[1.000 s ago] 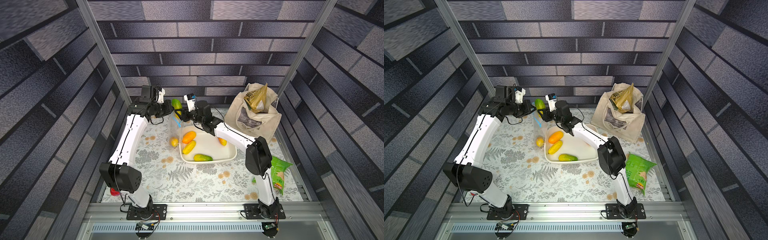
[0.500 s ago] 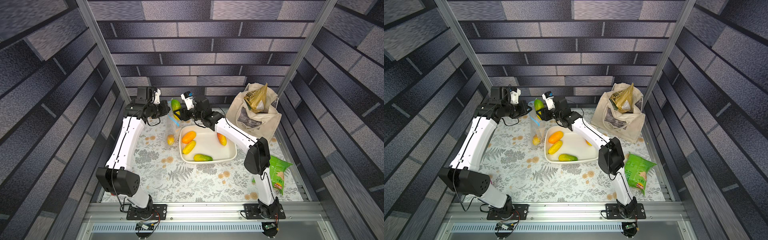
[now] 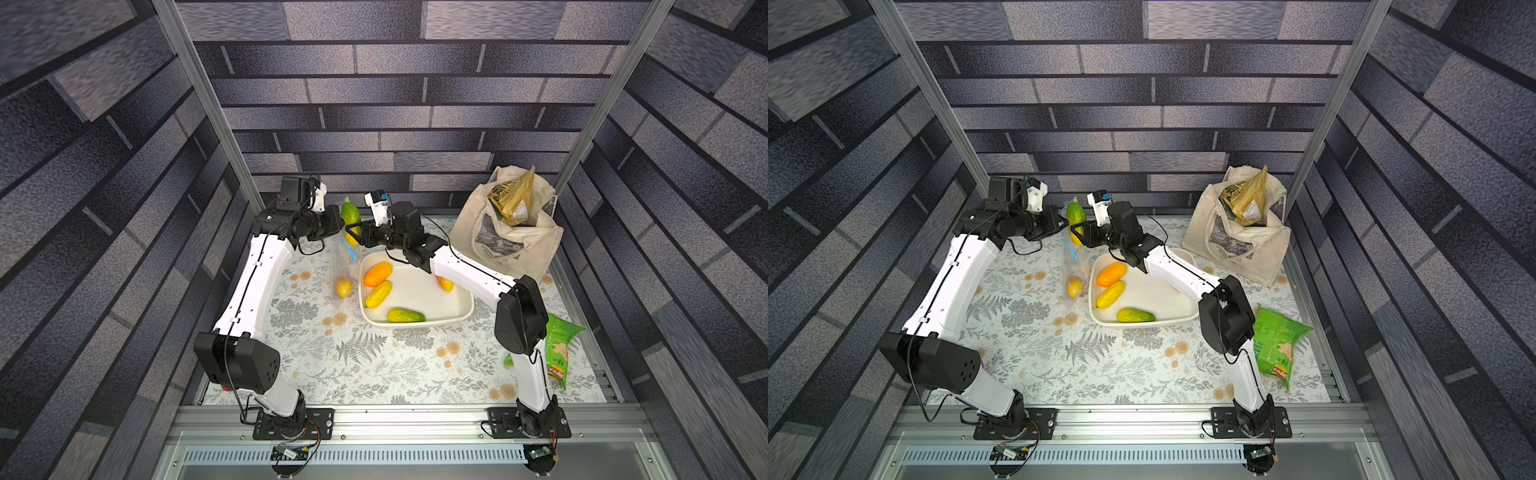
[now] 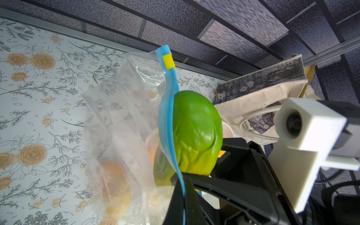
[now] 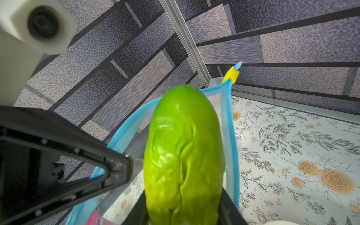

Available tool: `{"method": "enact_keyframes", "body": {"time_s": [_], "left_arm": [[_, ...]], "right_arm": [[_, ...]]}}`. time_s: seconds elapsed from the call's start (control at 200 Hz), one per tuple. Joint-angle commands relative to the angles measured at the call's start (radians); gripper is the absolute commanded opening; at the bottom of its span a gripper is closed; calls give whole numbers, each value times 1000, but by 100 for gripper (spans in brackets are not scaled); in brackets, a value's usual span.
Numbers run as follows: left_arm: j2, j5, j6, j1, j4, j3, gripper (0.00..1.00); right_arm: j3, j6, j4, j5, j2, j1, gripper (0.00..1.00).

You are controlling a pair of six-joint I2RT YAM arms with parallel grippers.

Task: Place the mango in a zip-top bag and seal the zipper
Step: Place the mango in the zipper food storage bag.

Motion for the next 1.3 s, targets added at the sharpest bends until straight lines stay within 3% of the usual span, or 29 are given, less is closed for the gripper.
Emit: {"method": "enact_keyframes", "body": {"time_s": [0.0,0.055,0.16,0.331,0.586,0.811,1.012,1.142,1.212,1.297], "left_arm": [[-3,-3,18,8,24,-11,0],[-2,-3,12,16,27,-15,0],[-8,-3,11,22,30,-20,0],[-33,2,20,28,42,-39,0],[-65,15,55,40,58,-75,0],[-146,78,94,42,151,-149,0],[-169,134,91,42,186,-173,0],[-194,136,87,42,216,-196,0],[-192,124,84,42,207,-190,0],[-178,102,83,42,189,-180,0]], "right_arm": [[42,-88,-50,47,-16,33,35],[33,-110,-74,75,-18,37,39],[44,-128,-138,87,-19,38,58],[59,-151,-209,108,-49,36,69],[89,-179,-325,106,-154,23,72],[106,-29,-395,-2,-154,-37,73],[369,-6,-590,-46,34,-51,70],[455,3,-640,-31,102,-55,64],[467,16,-630,-61,120,-56,54],[496,17,-650,-66,144,-56,31]]}}
